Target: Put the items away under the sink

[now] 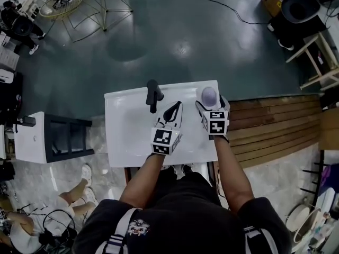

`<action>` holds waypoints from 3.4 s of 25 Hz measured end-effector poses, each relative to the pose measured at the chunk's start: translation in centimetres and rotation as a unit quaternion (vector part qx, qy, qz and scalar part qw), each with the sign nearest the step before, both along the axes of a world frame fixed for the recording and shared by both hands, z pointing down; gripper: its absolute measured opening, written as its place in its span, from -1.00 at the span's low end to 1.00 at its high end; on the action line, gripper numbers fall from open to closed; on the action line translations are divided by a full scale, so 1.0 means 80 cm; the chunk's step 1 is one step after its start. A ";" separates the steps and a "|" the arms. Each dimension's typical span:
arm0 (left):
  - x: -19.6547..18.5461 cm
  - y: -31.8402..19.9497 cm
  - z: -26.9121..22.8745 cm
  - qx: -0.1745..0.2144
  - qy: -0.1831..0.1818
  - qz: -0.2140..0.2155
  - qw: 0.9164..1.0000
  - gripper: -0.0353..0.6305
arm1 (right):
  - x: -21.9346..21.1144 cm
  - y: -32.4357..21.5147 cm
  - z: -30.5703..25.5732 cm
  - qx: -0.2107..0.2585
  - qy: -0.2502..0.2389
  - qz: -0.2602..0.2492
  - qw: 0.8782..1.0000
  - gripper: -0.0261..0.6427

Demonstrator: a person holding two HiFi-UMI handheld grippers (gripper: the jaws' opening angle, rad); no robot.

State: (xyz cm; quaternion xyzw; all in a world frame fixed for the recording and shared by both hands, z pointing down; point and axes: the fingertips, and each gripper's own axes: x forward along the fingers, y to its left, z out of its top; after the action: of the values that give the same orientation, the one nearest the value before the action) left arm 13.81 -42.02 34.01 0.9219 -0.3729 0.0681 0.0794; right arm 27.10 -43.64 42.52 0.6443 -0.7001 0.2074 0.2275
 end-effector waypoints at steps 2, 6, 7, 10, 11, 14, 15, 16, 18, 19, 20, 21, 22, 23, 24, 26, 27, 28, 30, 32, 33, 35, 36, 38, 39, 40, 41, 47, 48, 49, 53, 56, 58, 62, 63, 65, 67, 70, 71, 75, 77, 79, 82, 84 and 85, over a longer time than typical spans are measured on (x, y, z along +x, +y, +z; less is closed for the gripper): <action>0.003 -0.003 0.005 -0.004 -0.002 0.003 1.000 -0.88 | 0.006 -0.008 0.015 -0.020 0.000 0.001 1.000 0.48; 0.001 -0.010 0.017 -0.011 -0.003 0.006 1.000 -0.88 | 0.010 -0.017 0.044 -0.057 -0.004 0.005 0.998 0.53; 0.000 -0.011 0.018 -0.013 -0.003 0.007 1.000 -0.88 | 0.009 -0.018 0.050 -0.065 -0.005 0.005 0.998 0.53; -0.001 -0.017 0.020 -0.014 -0.005 0.012 1.000 -0.88 | 0.009 -0.021 0.064 -0.086 -0.003 0.008 0.996 0.53; 0.000 -0.018 0.022 -0.015 -0.006 0.014 1.000 -0.88 | 0.011 -0.022 0.069 -0.091 0.000 0.009 0.996 0.53; 0.003 -0.020 0.027 -0.017 -0.009 0.019 1.000 -0.88 | 0.015 -0.023 0.081 -0.104 0.000 0.016 0.994 0.53; 0.004 -0.021 0.028 -0.018 -0.009 0.022 1.000 -0.88 | 0.015 -0.025 0.083 -0.106 -0.003 0.017 0.994 0.53; 0.005 -0.023 0.029 -0.019 -0.009 0.025 0.999 -0.88 | 0.014 -0.026 0.085 -0.108 -0.007 0.016 0.994 0.53; 0.007 -0.025 0.032 -0.022 -0.010 0.030 0.999 -0.88 | 0.011 -0.030 0.085 -0.111 -0.010 0.012 0.994 0.52; 0.007 -0.026 0.033 -0.024 -0.011 0.032 0.999 -0.88 | 0.010 -0.032 0.085 -0.112 -0.010 0.011 0.994 0.52; 0.007 -0.027 0.033 -0.025 -0.012 0.033 0.999 -0.88 | 0.010 -0.033 0.085 -0.113 -0.011 0.010 0.994 0.52; 0.008 -0.027 0.034 -0.027 -0.012 0.034 0.999 -0.88 | 0.011 -0.034 0.085 -0.114 -0.010 0.011 0.993 0.52; 0.008 -0.028 0.035 -0.028 -0.014 0.036 0.999 -0.88 | 0.011 -0.035 0.085 -0.114 -0.011 0.011 0.993 0.52; 0.008 -0.027 0.036 -0.029 -0.015 0.038 0.999 -0.88 | 0.012 -0.035 0.085 -0.114 -0.012 0.012 0.993 0.52; 0.009 -0.027 0.038 -0.030 -0.016 0.039 0.999 -0.88 | 0.013 -0.035 0.085 -0.112 -0.013 0.013 0.993 0.51; 0.009 -0.028 0.038 -0.031 -0.019 0.039 0.999 -0.88 | 0.014 -0.034 0.085 -0.109 -0.015 0.014 0.994 0.50; 0.008 -0.029 0.038 -0.031 -0.022 0.038 0.999 -0.88 | 0.015 -0.034 0.085 -0.107 -0.015 0.014 0.994 0.50; 0.006 -0.030 0.037 -0.031 -0.024 0.037 0.999 -0.88 | 0.015 -0.035 0.084 -0.104 -0.015 0.013 0.994 0.49; 0.002 -0.032 0.037 -0.031 -0.028 0.036 0.998 -0.88 | 0.013 -0.037 0.081 -0.100 -0.014 0.009 0.995 0.49; 0.000 -0.032 0.037 -0.030 -0.030 0.036 0.998 -0.88 | 0.012 -0.038 0.081 -0.098 -0.011 0.006 0.995 0.49; -0.001 -0.031 0.037 -0.030 -0.031 0.036 0.998 -0.88 | 0.012 -0.037 0.081 -0.097 -0.010 0.004 0.995 0.49; -0.001 -0.028 0.038 -0.029 -0.033 0.039 0.998 -0.88 | 0.013 -0.035 0.079 -0.094 -0.007 0.002 0.996 0.49; 0.000 -0.024 0.039 -0.029 -0.035 0.042 0.998 -0.88 | 0.014 -0.033 0.077 -0.092 -0.005 0.000 0.996 0.48; 0.001 -0.018 0.040 -0.027 -0.038 0.047 0.998 -0.88 | 0.015 -0.029 0.070 -0.087 -0.004 -0.003 0.996 0.49; 0.001 -0.017 0.040 -0.026 -0.039 0.046 0.998 -0.88 | 0.014 -0.028 0.066 -0.084 -0.004 -0.004 0.996 0.48; 0.001 -0.015 0.039 -0.025 -0.039 0.046 0.998 -0.88 | 0.014 -0.028 0.061 -0.082 -0.005 -0.006 0.997 0.48; 0.002 -0.014 0.038 -0.024 -0.038 0.047 0.998 -0.88 | 0.013 -0.027 0.057 -0.080 -0.006 -0.007 0.997 0.48; 0.003 -0.001 0.029 -0.025 -0.024 0.021 0.999 -0.88 | 0.009 -0.008 0.043 -0.078 -0.005 -0.020 0.997 0.48; 0.003 0.002 0.026 -0.025 -0.023 0.017 0.999 -0.88 | 0.008 -0.004 0.041 -0.079 -0.007 -0.022 0.997 0.48; 0.001 0.006 0.025 -0.026 -0.024 0.014 0.999 -0.88 | 0.006 0.001 0.040 -0.079 -0.011 -0.024 0.996 0.48; -0.018 0.016 0.020 -0.024 -0.021 -0.010 0.999 -0.88 | -0.012 0.016 0.033 -0.077 -0.020 -0.036 0.996 0.48; -0.030 0.025 0.019 -0.022 -0.017 -0.027 0.999 -0.88 | -0.023 0.028 0.026 -0.072 -0.020 -0.046 0.996 0.48; -0.036 0.034 0.020 -0.022 -0.016 -0.032 0.999 -0.88 | -0.029 0.040 0.022 -0.070 -0.020 -0.048 0.996 0.48; -0.050 0.057 0.019 -0.021 -0.010 -0.030 0.999 -0.88 | -0.040 0.068 0.012 -0.063 -0.019 -0.044 0.997 0.48; -0.054 0.063 0.020 -0.020 -0.009 -0.029 0.999 -0.88 | -0.043 0.074 0.009 -0.060 -0.019 -0.041 0.997 0.48; -0.063 0.076 0.021 -0.020 -0.007 -0.026 0.999 -0.88 | -0.047 0.086 0.002 -0.055 -0.019 -0.035 0.998 0.48; -0.074 0.090 0.020 -0.020 -0.006 -0.022 1.000 -0.88 | -0.052 0.099 -0.004 -0.051 -0.019 -0.026 0.998 0.48; -0.092 0.113 0.019 -0.017 -0.006 -0.016 1.000 -0.88 | -0.061 0.122 -0.009 -0.049 -0.019 -0.016 0.999 0.48; -0.099 0.120 0.019 -0.016 -0.007 -0.016 1.000 -0.88 | -0.066 0.130 -0.011 -0.047 -0.020 -0.013 0.999 0.48; -0.124 0.153 0.017 -0.013 -0.004 -0.015 1.000 -0.88 | -0.083 0.165 -0.016 -0.040 -0.020 -0.004 0.999 0.48; -0.131 0.173 0.016 -0.010 0.000 -0.012 1.000 -0.88 | -0.088 0.186 -0.019 -0.039 -0.018 0.001 0.999 0.48; -0.137 0.193 0.013 -0.008 0.004 -0.010 1.000 -0.88 | -0.094 0.209 -0.021 -0.041 -0.014 0.003 0.999 0.48; -0.147 0.222 0.009 -0.004 0.007 -0.007 1.000 -0.88 | -0.105 0.243 -0.024 -0.045 -0.010 0.002 0.999 0.48; -0.153 0.240 0.008 -0.004 0.011 -0.005 1.000 -0.88 | -0.110 0.265 -0.025 -0.046 -0.008 0.003 0.999 0.48; -0.155 0.248 0.008 -0.004 0.013 -0.006 1.000 -0.88 | -0.112 0.274 -0.025 -0.046 -0.008 0.003 0.999 0.48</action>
State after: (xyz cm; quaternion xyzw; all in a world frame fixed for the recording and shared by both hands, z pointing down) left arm 1.37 -22.15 34.67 0.9203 -0.3770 0.0573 0.0879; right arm 18.13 -21.74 40.50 0.6335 -0.6897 0.2450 0.2511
